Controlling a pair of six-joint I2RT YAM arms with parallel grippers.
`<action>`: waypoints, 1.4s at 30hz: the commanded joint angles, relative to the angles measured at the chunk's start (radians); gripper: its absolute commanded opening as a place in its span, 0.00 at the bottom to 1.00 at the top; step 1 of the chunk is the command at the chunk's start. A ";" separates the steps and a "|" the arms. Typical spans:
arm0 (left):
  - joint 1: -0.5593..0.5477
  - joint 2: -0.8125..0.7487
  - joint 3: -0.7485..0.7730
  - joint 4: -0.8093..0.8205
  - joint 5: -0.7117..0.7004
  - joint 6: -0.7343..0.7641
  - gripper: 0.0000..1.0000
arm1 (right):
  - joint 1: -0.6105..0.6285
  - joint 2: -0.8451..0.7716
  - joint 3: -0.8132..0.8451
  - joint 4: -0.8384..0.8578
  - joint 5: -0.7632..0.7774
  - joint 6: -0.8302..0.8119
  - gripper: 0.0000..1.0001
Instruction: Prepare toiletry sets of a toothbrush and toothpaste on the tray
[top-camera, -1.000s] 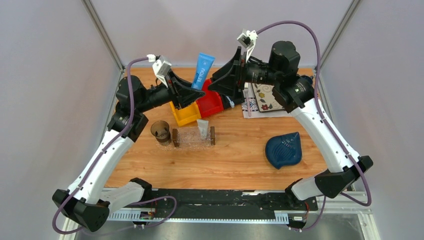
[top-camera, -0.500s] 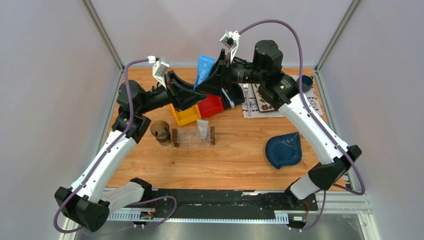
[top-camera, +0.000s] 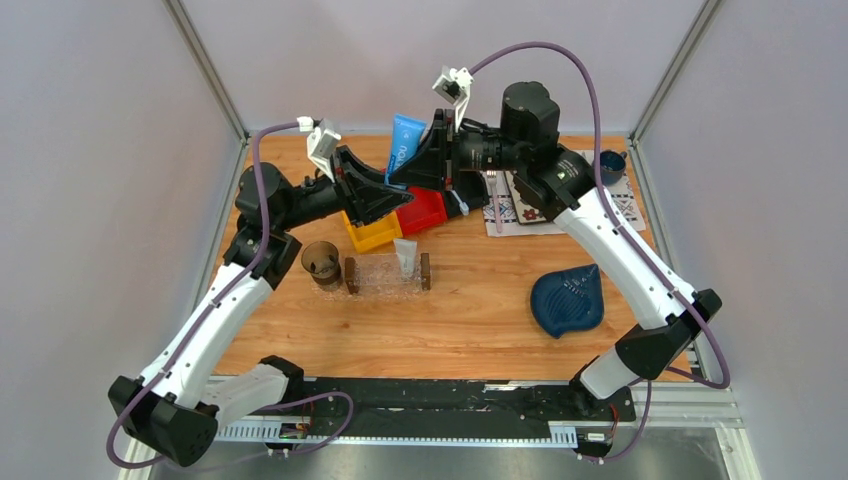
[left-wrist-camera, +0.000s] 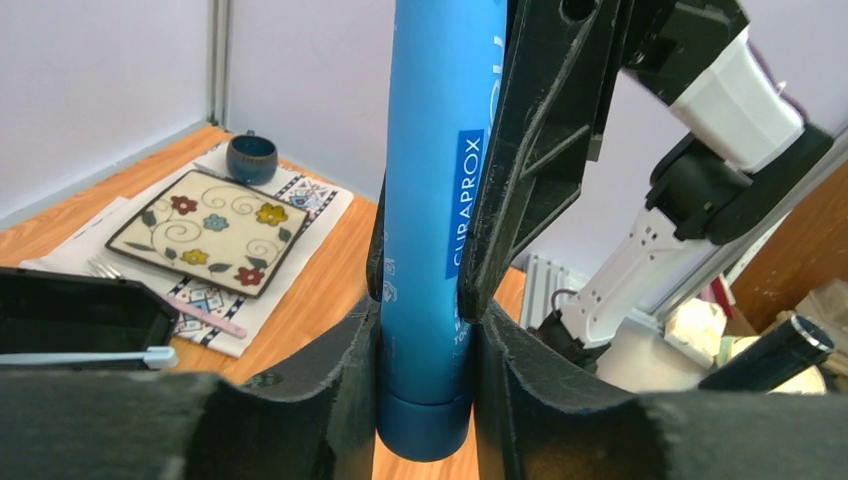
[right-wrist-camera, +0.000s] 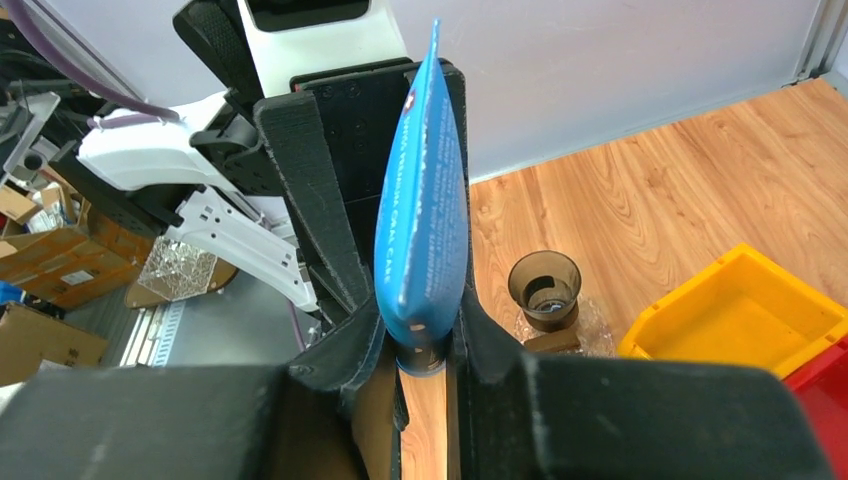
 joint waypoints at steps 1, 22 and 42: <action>-0.002 -0.046 0.012 -0.138 0.015 0.151 0.44 | 0.001 -0.022 0.060 -0.018 0.031 -0.064 0.05; -0.002 -0.153 0.251 -0.904 -0.153 0.895 0.70 | 0.010 -0.097 -0.088 -0.311 0.057 -0.408 0.02; -0.002 -0.064 0.285 -0.878 0.070 0.894 0.77 | 0.211 -0.083 -0.181 -0.420 0.195 -0.646 0.00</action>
